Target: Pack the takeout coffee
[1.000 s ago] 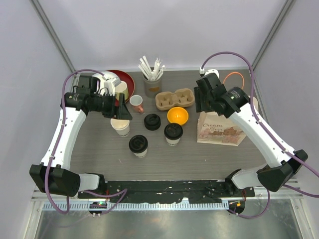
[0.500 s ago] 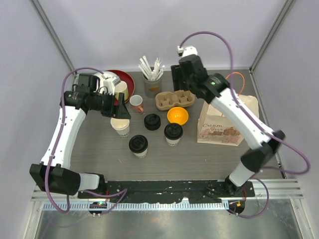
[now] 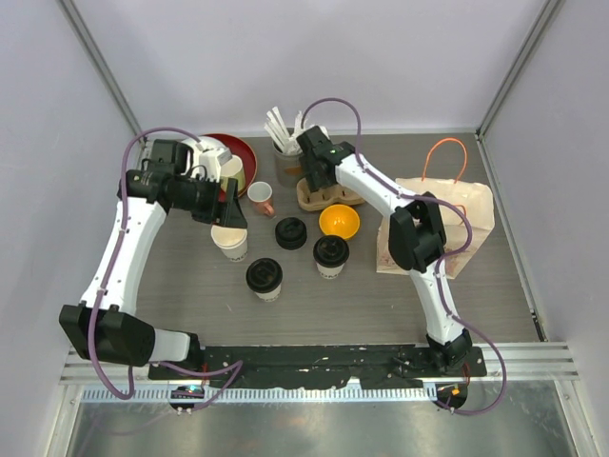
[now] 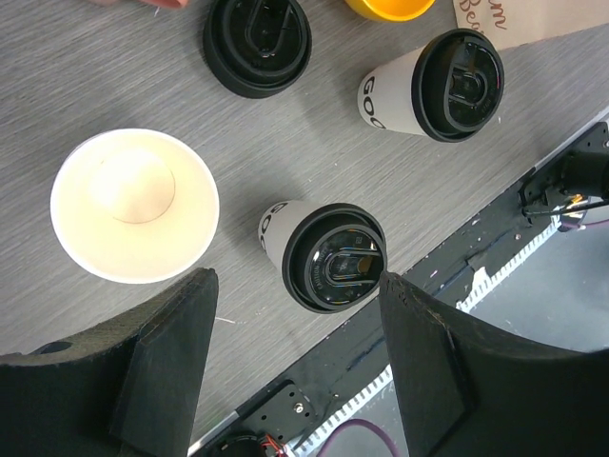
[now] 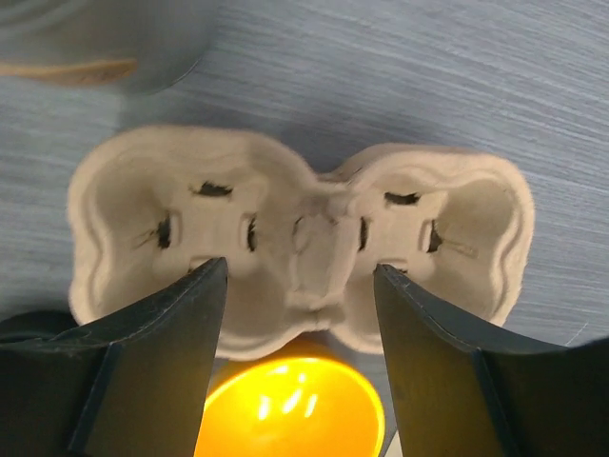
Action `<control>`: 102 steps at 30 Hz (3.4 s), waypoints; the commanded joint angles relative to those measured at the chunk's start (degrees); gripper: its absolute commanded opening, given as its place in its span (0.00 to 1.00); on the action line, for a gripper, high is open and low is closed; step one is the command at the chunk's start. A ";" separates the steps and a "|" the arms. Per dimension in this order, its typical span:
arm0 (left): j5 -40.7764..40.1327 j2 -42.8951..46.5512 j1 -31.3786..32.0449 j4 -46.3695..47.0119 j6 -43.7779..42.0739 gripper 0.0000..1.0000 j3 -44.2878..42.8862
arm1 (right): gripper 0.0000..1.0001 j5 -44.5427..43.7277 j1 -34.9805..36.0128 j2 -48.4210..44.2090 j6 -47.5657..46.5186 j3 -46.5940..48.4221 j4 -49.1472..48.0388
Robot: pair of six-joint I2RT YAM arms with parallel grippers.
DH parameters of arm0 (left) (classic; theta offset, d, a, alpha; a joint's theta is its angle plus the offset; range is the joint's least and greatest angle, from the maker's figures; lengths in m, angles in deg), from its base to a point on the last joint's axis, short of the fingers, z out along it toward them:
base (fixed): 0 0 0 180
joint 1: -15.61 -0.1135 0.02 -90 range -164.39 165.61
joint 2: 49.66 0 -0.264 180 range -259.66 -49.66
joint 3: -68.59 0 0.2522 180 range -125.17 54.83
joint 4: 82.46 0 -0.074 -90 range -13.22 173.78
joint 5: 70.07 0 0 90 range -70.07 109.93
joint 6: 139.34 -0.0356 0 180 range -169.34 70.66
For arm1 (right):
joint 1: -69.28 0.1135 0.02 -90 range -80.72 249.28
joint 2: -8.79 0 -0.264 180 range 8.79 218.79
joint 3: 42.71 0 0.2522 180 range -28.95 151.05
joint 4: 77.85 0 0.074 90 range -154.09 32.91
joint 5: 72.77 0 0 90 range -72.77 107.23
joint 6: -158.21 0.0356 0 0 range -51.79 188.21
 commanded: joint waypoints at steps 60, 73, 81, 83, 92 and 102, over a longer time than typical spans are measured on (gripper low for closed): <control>1.08 -1.32 -0.43 -0.83 -1.67 0.73 -2.21 | 0.01 -0.53 -2.68 -5.37 -1.88 1.96 -1.44; 1.08 -0.97 -0.43 -0.75 -1.58 0.73 -2.74 | 0.01 1.66 -1.10 -14.93 -4.16 6.79 -0.12; 1.78 -0.62 -0.26 -0.92 -1.67 0.72 -3.79 | 0.01 3.08 -1.01 -21.44 -4.43 9.42 0.58; 2.31 -1.06 0.35 -1.18 -2.11 0.71 -4.84 | 0.01 2.99 -1.10 -24.51 -4.25 9.78 0.93; 1.70 -5.44 14.30 2.94 -2.64 0.71 -16.43 | 0.01 1.24 -3.91 -37.17 -0.57 12.59 6.45; -0.50 -17.73 24.78 11.47 10.54 0.73 -28.21 | 0.01 -8.25 -6.11 -48.87 5.67 7.51 20.61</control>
